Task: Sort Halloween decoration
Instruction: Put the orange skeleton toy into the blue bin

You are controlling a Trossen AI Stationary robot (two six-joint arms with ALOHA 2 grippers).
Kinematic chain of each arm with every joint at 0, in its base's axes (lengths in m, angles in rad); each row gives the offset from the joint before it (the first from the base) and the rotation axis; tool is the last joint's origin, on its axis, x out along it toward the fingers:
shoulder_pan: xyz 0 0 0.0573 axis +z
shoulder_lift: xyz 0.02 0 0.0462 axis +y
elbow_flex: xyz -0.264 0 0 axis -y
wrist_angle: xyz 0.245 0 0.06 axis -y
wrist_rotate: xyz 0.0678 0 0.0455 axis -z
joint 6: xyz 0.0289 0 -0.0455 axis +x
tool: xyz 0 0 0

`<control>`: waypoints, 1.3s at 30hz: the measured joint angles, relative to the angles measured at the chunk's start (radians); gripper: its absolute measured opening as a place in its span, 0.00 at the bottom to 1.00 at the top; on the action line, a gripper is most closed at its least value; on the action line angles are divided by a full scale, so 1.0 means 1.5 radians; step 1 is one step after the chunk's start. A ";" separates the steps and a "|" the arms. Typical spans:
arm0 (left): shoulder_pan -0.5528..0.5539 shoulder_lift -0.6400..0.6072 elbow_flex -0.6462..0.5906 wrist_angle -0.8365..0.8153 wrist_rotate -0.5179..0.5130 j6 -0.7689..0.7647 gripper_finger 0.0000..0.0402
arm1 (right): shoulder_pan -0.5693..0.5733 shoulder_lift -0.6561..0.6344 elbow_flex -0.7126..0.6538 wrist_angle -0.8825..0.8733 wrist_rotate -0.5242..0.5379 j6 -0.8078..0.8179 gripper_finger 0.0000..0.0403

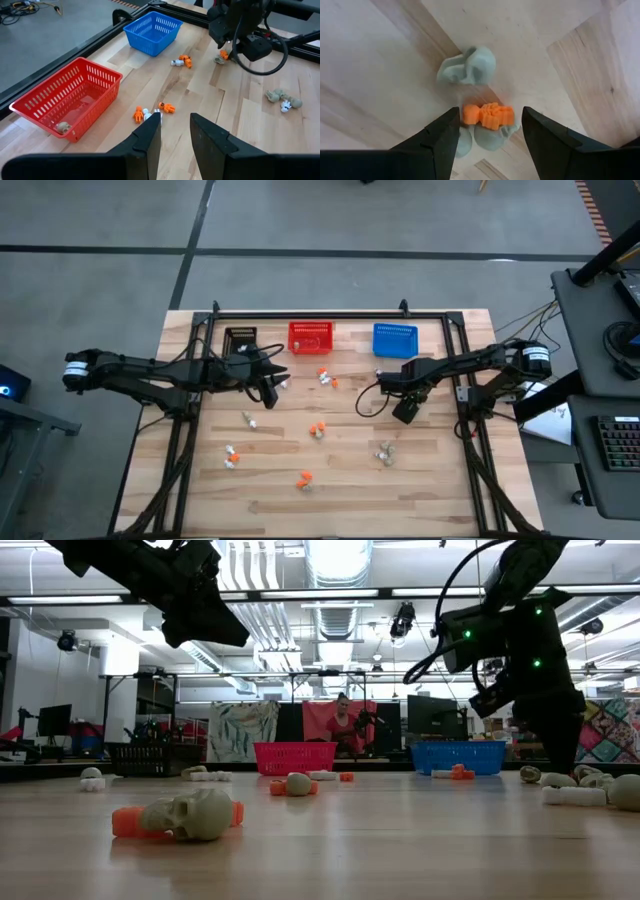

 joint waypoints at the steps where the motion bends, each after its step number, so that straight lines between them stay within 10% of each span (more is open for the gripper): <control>1: 0.000 0.000 0.000 0.000 0.000 0.000 0.22 | 0.000 0.009 0.000 0.002 0.000 -0.005 0.51; 39: 0.000 0.000 0.000 0.003 0.000 0.000 0.22 | 0.000 0.031 0.122 -0.149 0.032 -0.034 0.26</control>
